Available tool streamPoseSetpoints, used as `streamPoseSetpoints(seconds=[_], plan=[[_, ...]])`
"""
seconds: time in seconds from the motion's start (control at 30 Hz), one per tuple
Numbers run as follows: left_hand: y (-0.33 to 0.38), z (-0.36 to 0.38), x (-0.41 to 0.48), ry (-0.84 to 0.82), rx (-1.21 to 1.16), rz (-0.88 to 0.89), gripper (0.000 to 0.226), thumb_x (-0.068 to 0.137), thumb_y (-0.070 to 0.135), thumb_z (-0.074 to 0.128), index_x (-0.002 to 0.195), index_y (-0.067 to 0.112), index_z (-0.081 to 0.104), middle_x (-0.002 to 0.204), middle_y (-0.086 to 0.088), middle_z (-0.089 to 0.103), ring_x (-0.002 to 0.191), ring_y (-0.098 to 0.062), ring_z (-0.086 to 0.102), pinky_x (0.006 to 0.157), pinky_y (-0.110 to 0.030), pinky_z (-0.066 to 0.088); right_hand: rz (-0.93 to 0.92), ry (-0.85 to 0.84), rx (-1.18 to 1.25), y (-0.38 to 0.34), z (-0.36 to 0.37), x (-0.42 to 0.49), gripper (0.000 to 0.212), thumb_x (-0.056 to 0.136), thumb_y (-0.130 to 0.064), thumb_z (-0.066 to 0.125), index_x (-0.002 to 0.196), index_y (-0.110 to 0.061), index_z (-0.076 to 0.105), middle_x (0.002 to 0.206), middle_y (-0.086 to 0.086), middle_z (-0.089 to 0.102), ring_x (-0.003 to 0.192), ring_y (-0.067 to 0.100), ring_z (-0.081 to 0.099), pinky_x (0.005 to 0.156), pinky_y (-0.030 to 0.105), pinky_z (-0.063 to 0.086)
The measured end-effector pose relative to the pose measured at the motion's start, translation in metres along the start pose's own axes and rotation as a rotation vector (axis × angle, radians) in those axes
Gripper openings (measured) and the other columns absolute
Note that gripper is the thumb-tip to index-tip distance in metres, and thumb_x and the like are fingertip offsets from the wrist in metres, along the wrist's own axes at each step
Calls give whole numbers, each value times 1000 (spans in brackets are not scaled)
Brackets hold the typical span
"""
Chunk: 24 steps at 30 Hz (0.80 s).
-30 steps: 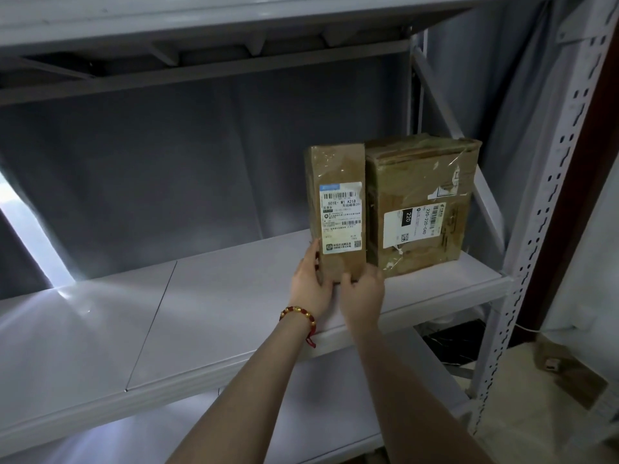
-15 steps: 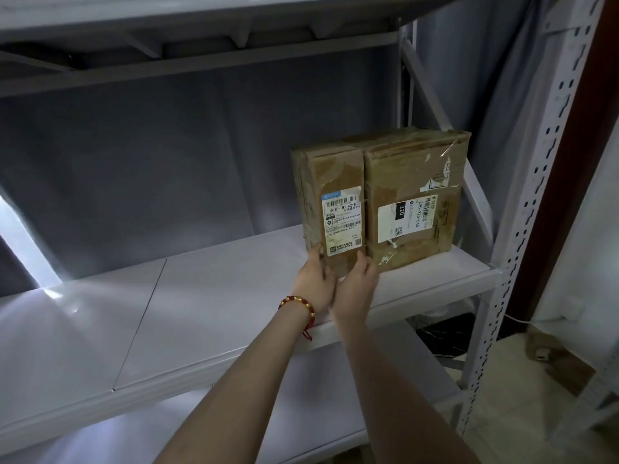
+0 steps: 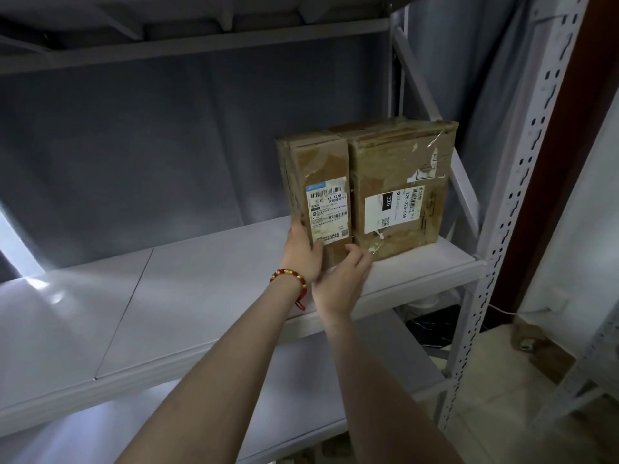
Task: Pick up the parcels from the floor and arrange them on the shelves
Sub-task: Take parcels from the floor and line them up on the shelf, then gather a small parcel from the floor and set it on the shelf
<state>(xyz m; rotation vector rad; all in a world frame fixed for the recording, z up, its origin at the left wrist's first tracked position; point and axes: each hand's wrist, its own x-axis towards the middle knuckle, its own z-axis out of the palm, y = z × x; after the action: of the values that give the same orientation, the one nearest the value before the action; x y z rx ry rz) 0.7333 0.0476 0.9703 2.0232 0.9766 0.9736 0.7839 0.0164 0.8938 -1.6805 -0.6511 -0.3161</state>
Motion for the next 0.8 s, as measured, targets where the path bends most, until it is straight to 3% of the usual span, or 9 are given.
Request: streamPoseSetpoints(seconds=[0.1,0.17,0.3,0.47,0.8], plan=[[-10,-5,-12,-39,63,-49,52,98,11,50,145,7,29,144,-15,44,130,-29,46,98,-26,37,-25,-16,0,0,0,0,50,77,-44,55,109,-5,53,113,11,51,99,31,55,72,44,53],[-21,-12,-21,-58,95,-79,54,100,17,50,147,5,27,148,-16,39,133,-30,42,96,-23,34,-33,-43,6,2,2,1,44,78,-39,68,106,-9,53,110,7,52,97,29,56,73,45,54],[-45,-38,-41,-74,143,-134,56,100,22,49,148,3,27,151,-17,34,134,-31,42,109,-36,35,-33,-99,-15,5,4,1,34,75,-34,72,98,-15,54,105,3,54,91,25,58,73,45,54],[-75,-79,-71,2,174,-198,52,99,21,51,144,4,35,148,-14,40,132,-29,45,108,-36,36,-74,-127,-11,-1,5,-16,17,76,-29,68,82,-17,57,93,2,55,84,23,55,71,42,52],[-135,-159,-165,240,445,-127,39,92,11,53,128,-1,51,134,-18,49,128,-34,37,105,-33,31,-360,-256,160,-51,22,-200,14,69,-17,73,75,-14,60,85,0,62,89,27,56,82,41,44]])
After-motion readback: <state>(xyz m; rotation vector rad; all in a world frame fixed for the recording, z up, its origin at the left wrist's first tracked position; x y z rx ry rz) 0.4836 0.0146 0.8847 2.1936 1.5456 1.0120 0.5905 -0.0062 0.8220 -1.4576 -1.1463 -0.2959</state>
